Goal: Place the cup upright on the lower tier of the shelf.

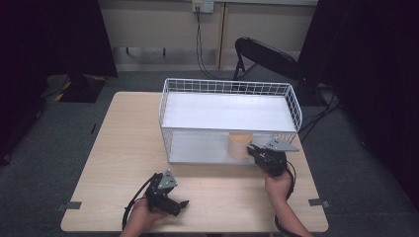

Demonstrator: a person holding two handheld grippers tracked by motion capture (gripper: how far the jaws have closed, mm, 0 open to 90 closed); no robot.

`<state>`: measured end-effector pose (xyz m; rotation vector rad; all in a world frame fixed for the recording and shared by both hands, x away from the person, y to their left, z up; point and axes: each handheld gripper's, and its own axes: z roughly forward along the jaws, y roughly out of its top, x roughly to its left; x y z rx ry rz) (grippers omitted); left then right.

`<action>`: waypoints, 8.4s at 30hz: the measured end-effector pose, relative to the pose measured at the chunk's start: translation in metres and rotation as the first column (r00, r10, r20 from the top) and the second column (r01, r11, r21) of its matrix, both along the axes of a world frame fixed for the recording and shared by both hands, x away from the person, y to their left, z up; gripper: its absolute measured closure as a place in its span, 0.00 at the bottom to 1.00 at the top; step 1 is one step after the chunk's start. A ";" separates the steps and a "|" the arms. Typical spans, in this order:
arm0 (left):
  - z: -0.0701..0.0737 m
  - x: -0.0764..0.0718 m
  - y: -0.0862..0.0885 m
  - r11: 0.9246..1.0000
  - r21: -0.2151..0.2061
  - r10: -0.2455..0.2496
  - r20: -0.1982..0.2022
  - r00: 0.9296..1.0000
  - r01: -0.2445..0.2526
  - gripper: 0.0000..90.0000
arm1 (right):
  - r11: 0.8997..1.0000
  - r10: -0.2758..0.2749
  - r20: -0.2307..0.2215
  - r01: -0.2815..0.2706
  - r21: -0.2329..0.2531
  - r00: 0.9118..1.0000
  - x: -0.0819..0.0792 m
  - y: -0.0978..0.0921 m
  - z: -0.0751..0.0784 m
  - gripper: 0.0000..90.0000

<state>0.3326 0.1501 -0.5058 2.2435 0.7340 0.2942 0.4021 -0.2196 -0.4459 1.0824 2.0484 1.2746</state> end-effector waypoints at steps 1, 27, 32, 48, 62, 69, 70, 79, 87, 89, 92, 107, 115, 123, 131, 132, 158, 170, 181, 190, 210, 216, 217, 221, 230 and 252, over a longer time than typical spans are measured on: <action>0.000 0.000 0.000 1.000 -0.001 0.000 -0.001 1.000 0.000 0.00 | 1.000 0.000 -0.001 0.000 0.003 1.000 0.000 0.000 0.000 0.89; 0.000 0.000 0.000 1.000 -0.002 0.001 -0.003 1.000 -0.001 0.00 | 0.999 -0.038 -0.008 0.038 0.002 0.999 0.004 0.008 -0.009 0.89; 0.000 0.000 0.000 1.000 -0.002 0.001 -0.003 1.000 -0.001 0.00 | 0.999 -0.039 -0.014 0.039 0.005 0.999 0.004 0.008 -0.009 0.89; 0.000 0.000 0.000 1.000 -0.001 0.001 -0.002 1.000 -0.001 0.00 | 0.998 -0.053 -0.022 0.053 0.015 0.998 0.007 0.013 -0.010 0.88; 0.000 0.000 0.000 1.000 -0.001 0.001 -0.002 1.000 -0.001 0.00 | 0.997 -0.061 -0.041 0.063 0.041 0.997 0.006 0.006 -0.011 0.73; 0.000 0.000 0.000 1.000 -0.002 0.001 -0.003 1.000 -0.001 0.00 | 0.998 -0.052 -0.054 0.055 0.042 0.997 0.000 -0.002 -0.007 0.67; 0.000 0.000 0.000 1.000 -0.002 0.001 -0.003 1.000 -0.001 0.00 | 0.998 -0.049 -0.054 0.052 0.045 0.997 -0.001 -0.003 -0.007 0.68; 0.000 0.000 0.000 1.000 0.000 0.001 -0.001 1.000 -0.001 0.00 | 0.999 -0.002 -0.060 0.006 0.054 0.998 -0.008 -0.008 -0.001 0.89; 0.000 0.000 0.000 1.000 -0.002 0.001 -0.003 1.000 -0.001 0.00 | 0.999 -0.007 -0.067 0.011 0.052 0.998 -0.004 -0.001 -0.004 0.93; 0.000 0.000 0.000 1.000 -0.001 0.001 -0.002 1.000 -0.001 0.00 | 0.998 -0.007 -0.067 0.011 0.058 0.998 -0.002 0.001 -0.004 0.92; 0.000 0.000 0.000 1.000 0.000 0.000 -0.001 1.000 0.000 0.00 | 0.998 -0.014 -0.061 0.017 0.056 0.998 -0.003 0.002 -0.003 0.83; 0.000 -0.001 0.000 1.000 -0.003 0.005 -0.004 1.000 -0.005 0.00 | 0.999 0.007 -0.091 -0.002 0.052 0.996 -0.010 -0.005 0.005 0.42; 0.000 -0.001 0.000 1.000 0.000 0.002 -0.007 1.000 -0.002 0.00 | 0.998 0.038 -0.115 -0.032 0.050 0.993 -0.013 -0.005 0.005 0.28; 0.000 -0.001 0.000 1.000 0.000 0.003 -0.007 1.000 -0.003 0.00 | 0.997 0.068 -0.115 -0.065 0.029 0.991 -0.020 -0.009 0.005 0.21; 0.000 -0.001 0.000 1.000 0.000 0.003 -0.007 1.000 -0.003 0.00 | 0.996 0.086 -0.117 -0.085 0.014 0.989 -0.026 -0.014 0.003 0.19; 0.000 -0.001 0.000 1.000 0.000 0.003 -0.007 1.000 -0.003 0.00 | 0.996 0.090 -0.118 -0.089 0.016 0.989 -0.027 -0.015 0.003 0.19; 0.000 -0.001 0.000 1.000 0.000 0.002 -0.007 1.000 -0.002 0.00 | 0.989 0.140 -0.119 -0.144 -0.021 0.983 -0.044 -0.033 0.001 0.17; 0.000 -0.001 0.000 1.000 0.000 0.003 -0.007 1.000 -0.003 0.00 | 0.990 0.133 -0.134 -0.138 -0.023 0.982 -0.050 -0.050 -0.001 0.17; 0.000 -0.001 0.000 1.000 0.000 0.003 -0.007 1.000 -0.003 0.00 | 0.987 0.149 -0.133 -0.155 -0.035 0.980 -0.056 -0.064 -0.005 0.17; 0.000 -0.001 0.000 1.000 0.000 0.003 -0.007 1.000 -0.003 0.00 | 0.988 0.138 -0.135 -0.146 -0.050 0.981 -0.061 -0.081 -0.010 0.17; 0.000 -0.001 0.000 1.000 0.000 0.003 -0.007 1.000 -0.003 0.00 | 0.984 0.138 -0.156 -0.153 -0.091 0.978 -0.072 -0.103 -0.026 0.17; 0.000 -0.001 0.000 1.000 -0.001 0.003 -0.007 1.000 -0.003 0.00 | 0.982 0.144 -0.182 -0.163 -0.095 0.973 -0.075 -0.107 -0.036 0.18; 0.000 -0.001 0.000 1.000 0.000 0.003 -0.007 1.000 -0.003 0.00 | 0.981 0.146 -0.185 -0.166 -0.101 0.972 -0.075 -0.107 -0.038 0.18; 0.000 -0.001 0.000 1.000 -0.001 0.003 -0.007 1.000 -0.003 0.00 | 0.977 0.154 -0.196 -0.178 -0.116 0.968 -0.076 -0.106 -0.043 0.18; 0.000 -0.001 0.000 1.000 0.000 0.003 -0.007 1.000 -0.003 0.00 | 0.969 0.168 -0.227 -0.203 -0.143 0.959 -0.074 -0.102 -0.052 0.18; 0.000 -0.001 0.000 1.000 -0.003 0.005 -0.004 1.000 -0.005 0.00 | 0.962 0.175 -0.230 -0.216 -0.168 0.957 -0.071 -0.098 -0.057 0.14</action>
